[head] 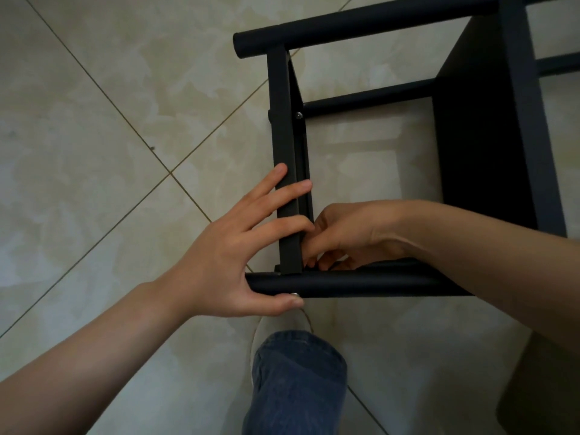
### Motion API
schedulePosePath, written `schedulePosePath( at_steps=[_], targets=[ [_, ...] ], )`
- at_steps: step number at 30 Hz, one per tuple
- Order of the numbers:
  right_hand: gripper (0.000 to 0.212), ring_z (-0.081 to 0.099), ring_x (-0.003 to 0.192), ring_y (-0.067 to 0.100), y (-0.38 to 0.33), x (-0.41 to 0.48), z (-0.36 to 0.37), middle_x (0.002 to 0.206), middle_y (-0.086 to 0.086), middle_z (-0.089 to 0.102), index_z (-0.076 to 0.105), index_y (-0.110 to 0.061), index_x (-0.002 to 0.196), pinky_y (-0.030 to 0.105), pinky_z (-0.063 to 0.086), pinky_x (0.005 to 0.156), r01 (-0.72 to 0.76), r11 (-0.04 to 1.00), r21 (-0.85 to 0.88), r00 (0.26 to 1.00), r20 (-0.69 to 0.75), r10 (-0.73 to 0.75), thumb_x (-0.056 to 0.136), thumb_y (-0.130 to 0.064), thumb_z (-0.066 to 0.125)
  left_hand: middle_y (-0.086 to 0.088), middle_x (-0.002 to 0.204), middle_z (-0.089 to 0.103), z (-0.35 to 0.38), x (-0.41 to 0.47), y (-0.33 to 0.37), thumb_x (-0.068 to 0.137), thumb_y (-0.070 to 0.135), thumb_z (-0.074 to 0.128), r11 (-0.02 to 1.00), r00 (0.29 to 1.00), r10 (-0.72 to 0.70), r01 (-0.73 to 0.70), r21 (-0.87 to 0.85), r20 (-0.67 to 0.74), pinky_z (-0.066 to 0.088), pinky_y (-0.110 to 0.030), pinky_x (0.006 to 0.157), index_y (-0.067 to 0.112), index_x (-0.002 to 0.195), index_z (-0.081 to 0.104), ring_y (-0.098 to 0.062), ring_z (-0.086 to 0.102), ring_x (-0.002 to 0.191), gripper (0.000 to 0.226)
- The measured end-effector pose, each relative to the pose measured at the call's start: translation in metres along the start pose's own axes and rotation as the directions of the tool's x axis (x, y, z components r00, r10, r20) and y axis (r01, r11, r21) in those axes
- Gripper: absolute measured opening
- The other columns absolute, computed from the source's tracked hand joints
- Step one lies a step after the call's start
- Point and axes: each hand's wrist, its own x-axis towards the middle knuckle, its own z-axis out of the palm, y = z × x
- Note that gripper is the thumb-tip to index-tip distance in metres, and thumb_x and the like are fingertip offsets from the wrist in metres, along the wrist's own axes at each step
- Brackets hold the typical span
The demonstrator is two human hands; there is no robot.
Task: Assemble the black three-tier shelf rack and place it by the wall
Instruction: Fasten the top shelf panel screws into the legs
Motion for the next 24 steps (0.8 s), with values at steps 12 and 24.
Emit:
schedulePosePath(
  at_steps=[12, 24],
  targets=[
    [0.014, 0.057, 0.067, 0.011, -0.0014, -0.0046, -0.0029, 0.073, 0.002, 0.066, 0.073, -0.013, 0.072, 0.023, 0.048, 0.070, -0.010, 0.999, 0.046, 1.000, 0.021, 0.009, 0.085, -0.009, 0.072, -0.004, 0.163, 0.032, 0.0007, 0.0000, 0.0003, 0.080, 0.056, 0.074, 1.000, 1.000, -0.001, 0.001, 0.001, -0.003, 0.030, -0.029, 0.120, 0.020, 0.133, 0.057, -0.028, 0.011, 0.157, 0.067],
    [0.014, 0.057, 0.069, 0.011, -0.0021, -0.0066, -0.0059, 0.075, 0.001, 0.067, 0.076, -0.014, 0.071, 0.024, 0.049, 0.072, 0.002, 1.000, -0.008, 0.999, 0.044, -0.002, 0.084, -0.012, 0.073, -0.004, 0.163, 0.033, 0.0017, -0.0001, -0.0007, 0.079, 0.056, 0.075, 1.000, 1.000, 0.005, -0.005, -0.001, -0.013, 0.033, -0.032, 0.119, 0.018, 0.132, 0.059, -0.029, 0.013, 0.157, 0.067]
  ],
)
